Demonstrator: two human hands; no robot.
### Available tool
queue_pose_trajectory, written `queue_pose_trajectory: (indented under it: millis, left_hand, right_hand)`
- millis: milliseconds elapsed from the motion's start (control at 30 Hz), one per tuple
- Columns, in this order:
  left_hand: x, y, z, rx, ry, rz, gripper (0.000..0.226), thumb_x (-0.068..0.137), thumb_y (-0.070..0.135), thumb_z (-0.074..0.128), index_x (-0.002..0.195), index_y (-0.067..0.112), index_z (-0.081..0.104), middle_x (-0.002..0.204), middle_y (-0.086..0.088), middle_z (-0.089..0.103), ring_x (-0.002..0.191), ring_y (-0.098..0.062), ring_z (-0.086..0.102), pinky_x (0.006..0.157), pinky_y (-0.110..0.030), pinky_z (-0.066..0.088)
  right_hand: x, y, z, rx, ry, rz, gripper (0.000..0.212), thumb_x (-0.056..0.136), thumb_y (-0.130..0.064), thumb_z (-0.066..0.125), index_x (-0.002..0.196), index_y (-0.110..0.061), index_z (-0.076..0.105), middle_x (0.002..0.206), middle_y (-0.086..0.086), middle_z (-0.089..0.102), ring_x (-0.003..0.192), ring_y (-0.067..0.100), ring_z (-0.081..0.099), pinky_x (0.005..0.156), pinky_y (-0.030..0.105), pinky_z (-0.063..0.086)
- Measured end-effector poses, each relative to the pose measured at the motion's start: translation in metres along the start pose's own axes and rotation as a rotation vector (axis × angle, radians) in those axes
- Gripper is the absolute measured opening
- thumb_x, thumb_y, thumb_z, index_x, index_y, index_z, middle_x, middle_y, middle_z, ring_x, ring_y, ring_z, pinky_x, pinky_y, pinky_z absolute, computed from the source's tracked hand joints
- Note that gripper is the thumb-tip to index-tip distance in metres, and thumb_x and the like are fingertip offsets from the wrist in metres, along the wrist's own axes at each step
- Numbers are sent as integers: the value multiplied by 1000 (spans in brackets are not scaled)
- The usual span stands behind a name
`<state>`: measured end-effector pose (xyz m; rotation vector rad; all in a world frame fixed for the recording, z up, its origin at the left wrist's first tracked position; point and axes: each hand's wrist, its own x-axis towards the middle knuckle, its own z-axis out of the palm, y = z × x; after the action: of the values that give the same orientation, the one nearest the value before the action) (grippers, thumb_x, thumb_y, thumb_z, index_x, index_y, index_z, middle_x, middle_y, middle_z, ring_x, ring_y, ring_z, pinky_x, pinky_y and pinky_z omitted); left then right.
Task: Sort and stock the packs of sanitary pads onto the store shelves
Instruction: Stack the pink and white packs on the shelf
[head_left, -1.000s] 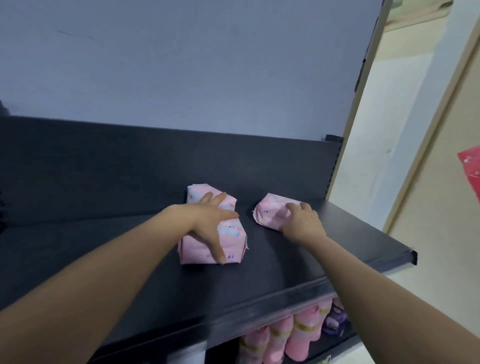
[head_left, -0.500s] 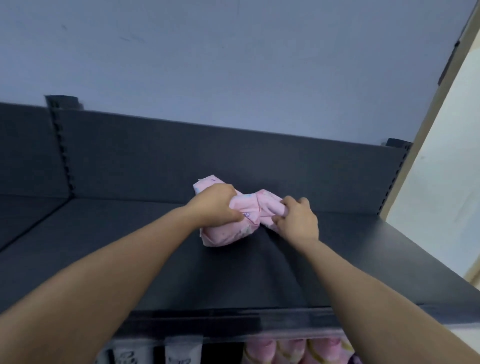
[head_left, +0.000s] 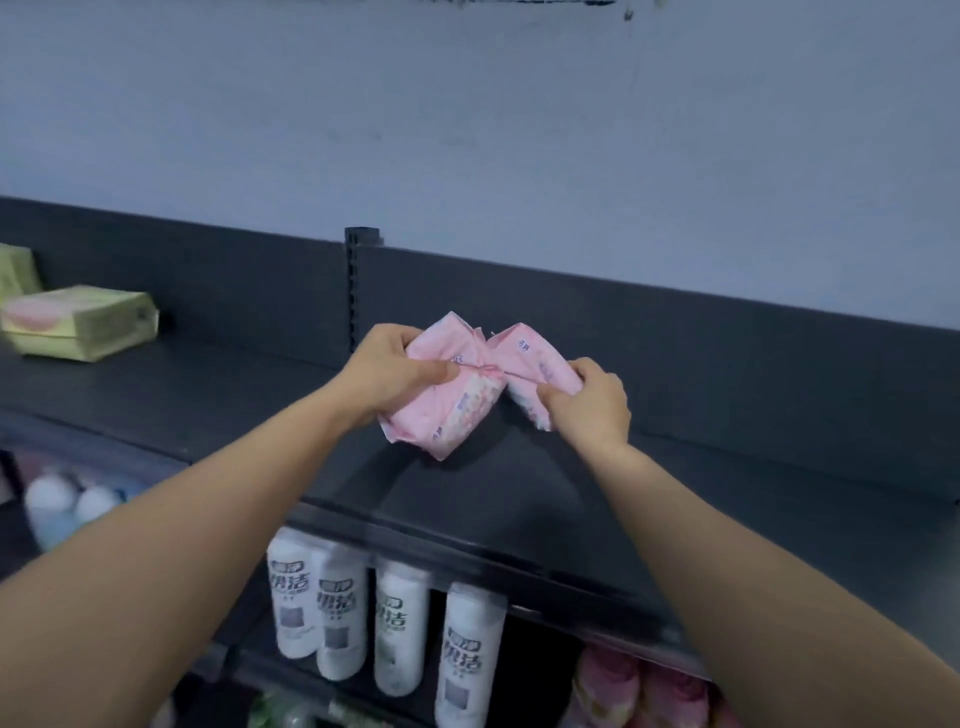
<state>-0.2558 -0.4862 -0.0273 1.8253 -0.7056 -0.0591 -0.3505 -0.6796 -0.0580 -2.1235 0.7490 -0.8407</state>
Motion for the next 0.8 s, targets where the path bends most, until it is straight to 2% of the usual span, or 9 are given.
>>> queue_pose_trajectory:
  millis: [100, 200, 233, 333, 400, 567, 700, 800]
  left_hand:
    - [-17, -7, -49, 58, 113, 7, 10, 79, 10, 75, 88, 8, 71, 85, -5, 73, 75, -19, 70, 65, -32, 54]
    - [-35, -21, -102, 135, 196, 52, 12, 77, 9, 75, 88, 14, 73, 84, 2, 72, 72, -11, 66, 67, -28, 51]
    - [-41, -26, -120, 180, 225, 64, 12, 75, 13, 77, 86, 12, 72, 79, 3, 69, 68, -9, 61, 65, -27, 48]
    - [-61, -44, -178, 297, 348, 40, 31, 68, 27, 79, 79, 1, 65, 68, 1, 55, 61, -11, 46, 60, -28, 37]
    - [-74, -56, -211, 345, 392, 25, 27, 74, 20, 79, 77, 0, 62, 66, 0, 51, 60, -11, 43, 59, -28, 34]
    - [-118, -89, -323, 462, 520, -7, 17, 77, 16, 78, 78, 6, 65, 68, 4, 55, 64, -10, 47, 60, -27, 38]
    - [-155, -113, -412, 535, 598, -45, 15, 77, 16, 77, 80, 6, 66, 73, 0, 60, 68, -11, 50, 65, -29, 40]
    - [-181, -126, -473, 586, 652, -86, 14, 76, 18, 78, 79, 11, 66, 72, 4, 59, 68, -8, 49, 64, -26, 39]
  right_hand:
    - [-11, -36, 38, 61, -51, -55, 25, 88, -26, 57, 113, -26, 60, 108, 3, 47, 85, 26, 51, 71, 29, 37]
    - [-26, -75, 82, 109, -113, -111, 25, 89, -23, 56, 113, -25, 61, 110, 4, 47, 83, 26, 52, 68, 28, 38]
    - [-32, -88, 97, 113, -138, -133, 25, 89, -23, 56, 114, -25, 60, 110, 4, 47, 83, 26, 51, 67, 28, 37]
    - [-52, -132, 146, 153, -212, -188, 27, 90, -23, 57, 116, -26, 60, 113, 5, 49, 83, 25, 52, 67, 29, 39]
    - [-67, -158, 174, 173, -252, -236, 28, 90, -24, 58, 118, -26, 60, 116, 6, 49, 85, 25, 52, 71, 31, 43]
    - [-122, -244, 265, 208, -389, -333, 29, 91, -25, 57, 119, -25, 60, 117, 7, 48, 85, 28, 51, 74, 30, 40]
    - [-169, -313, 336, 252, -483, -409, 32, 89, -27, 61, 121, -26, 61, 120, 9, 51, 102, 35, 57, 79, 28, 37]
    - [-205, -361, 387, 279, -549, -469, 36, 88, -31, 63, 123, -25, 60, 125, 10, 55, 105, 32, 57, 78, 28, 36]
